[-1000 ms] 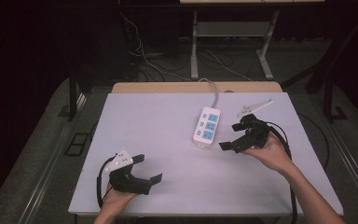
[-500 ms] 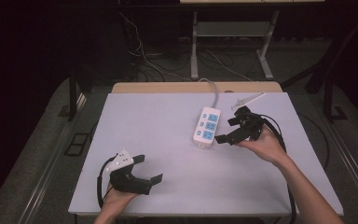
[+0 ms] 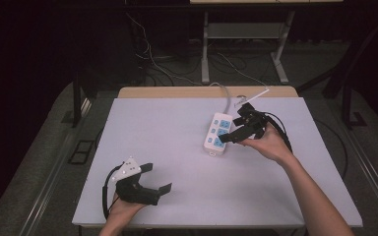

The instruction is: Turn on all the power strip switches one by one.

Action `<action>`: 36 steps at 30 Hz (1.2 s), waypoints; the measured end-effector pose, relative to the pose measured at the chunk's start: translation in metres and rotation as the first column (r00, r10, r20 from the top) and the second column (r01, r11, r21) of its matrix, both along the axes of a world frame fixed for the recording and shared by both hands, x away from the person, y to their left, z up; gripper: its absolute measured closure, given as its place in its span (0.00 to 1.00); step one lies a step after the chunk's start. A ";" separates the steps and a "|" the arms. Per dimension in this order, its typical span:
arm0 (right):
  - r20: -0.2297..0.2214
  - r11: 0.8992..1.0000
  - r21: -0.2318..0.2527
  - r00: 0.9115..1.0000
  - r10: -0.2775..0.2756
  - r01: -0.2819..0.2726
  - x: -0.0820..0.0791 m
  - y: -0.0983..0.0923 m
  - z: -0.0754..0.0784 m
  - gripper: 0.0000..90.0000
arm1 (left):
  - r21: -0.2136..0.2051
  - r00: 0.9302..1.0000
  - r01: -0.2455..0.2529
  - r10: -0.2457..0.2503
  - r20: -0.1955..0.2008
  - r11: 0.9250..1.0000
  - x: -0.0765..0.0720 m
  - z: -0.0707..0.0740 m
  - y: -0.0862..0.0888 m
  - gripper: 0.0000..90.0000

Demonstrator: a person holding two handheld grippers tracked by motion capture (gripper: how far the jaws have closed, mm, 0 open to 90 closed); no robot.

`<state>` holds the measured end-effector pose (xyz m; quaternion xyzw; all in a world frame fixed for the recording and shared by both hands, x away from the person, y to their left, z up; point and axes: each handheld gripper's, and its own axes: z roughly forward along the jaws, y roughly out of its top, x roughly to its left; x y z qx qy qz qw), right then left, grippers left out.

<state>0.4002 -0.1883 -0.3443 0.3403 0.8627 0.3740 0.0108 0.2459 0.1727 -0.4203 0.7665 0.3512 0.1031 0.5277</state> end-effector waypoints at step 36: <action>-0.016 0.998 -0.058 0.999 0.031 -0.032 0.029 0.040 -0.018 0.89 | 0.001 1.000 0.009 -0.009 0.001 1.000 0.000 0.000 -0.001 0.00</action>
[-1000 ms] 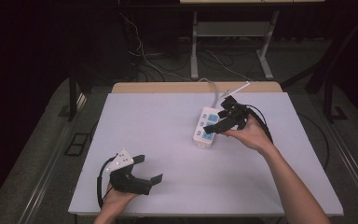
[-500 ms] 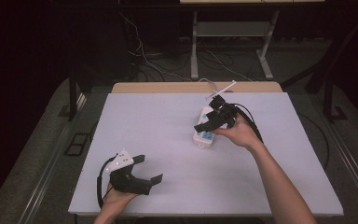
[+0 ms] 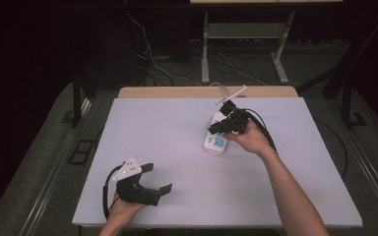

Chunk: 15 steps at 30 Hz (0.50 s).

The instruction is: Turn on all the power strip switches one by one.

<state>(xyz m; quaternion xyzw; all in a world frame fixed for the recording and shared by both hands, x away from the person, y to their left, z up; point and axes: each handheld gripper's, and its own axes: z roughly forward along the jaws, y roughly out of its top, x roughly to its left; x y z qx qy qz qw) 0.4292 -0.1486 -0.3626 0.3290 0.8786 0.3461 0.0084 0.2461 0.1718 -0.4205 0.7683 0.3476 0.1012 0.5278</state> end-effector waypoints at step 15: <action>-0.048 1.000 -0.008 0.999 0.020 -0.020 0.016 -0.001 -0.026 1.00 | 0.002 1.000 -0.001 0.001 0.002 1.000 0.001 0.000 0.001 0.00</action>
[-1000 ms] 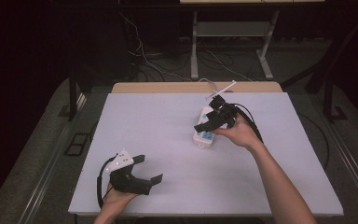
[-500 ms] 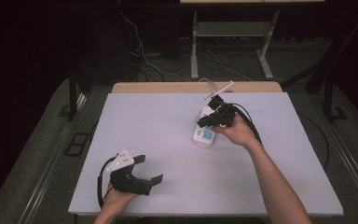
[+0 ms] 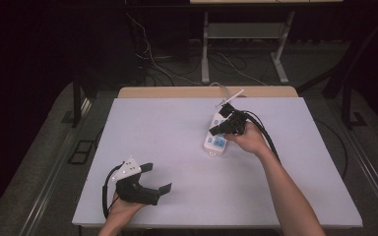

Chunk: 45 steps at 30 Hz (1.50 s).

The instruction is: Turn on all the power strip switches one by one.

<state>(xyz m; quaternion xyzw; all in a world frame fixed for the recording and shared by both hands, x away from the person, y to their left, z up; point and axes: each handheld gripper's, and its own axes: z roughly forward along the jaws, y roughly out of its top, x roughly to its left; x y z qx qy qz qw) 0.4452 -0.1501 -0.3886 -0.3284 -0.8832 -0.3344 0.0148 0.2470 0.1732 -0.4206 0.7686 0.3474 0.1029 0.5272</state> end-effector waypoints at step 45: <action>0.029 1.000 0.020 1.000 0.006 -0.007 -0.002 0.005 -0.029 1.00 | 0.000 1.000 -0.002 0.002 -0.002 1.000 -0.001 -0.001 -0.001 0.00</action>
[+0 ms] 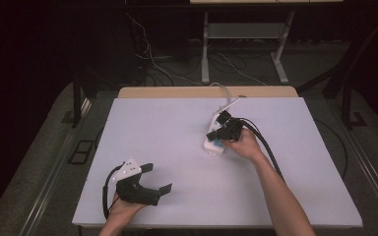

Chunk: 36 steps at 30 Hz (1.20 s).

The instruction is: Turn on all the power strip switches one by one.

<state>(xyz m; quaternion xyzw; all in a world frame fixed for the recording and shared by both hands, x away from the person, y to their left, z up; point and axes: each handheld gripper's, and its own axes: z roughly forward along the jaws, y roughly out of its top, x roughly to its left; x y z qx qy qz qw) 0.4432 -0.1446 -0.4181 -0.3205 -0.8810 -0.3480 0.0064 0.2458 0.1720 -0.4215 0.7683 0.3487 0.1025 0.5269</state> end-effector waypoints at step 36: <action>-0.009 0.999 0.005 0.999 -0.042 0.042 0.012 -0.026 0.019 1.00 | -0.002 1.000 -0.022 0.022 -0.004 1.000 0.007 -0.004 0.006 0.00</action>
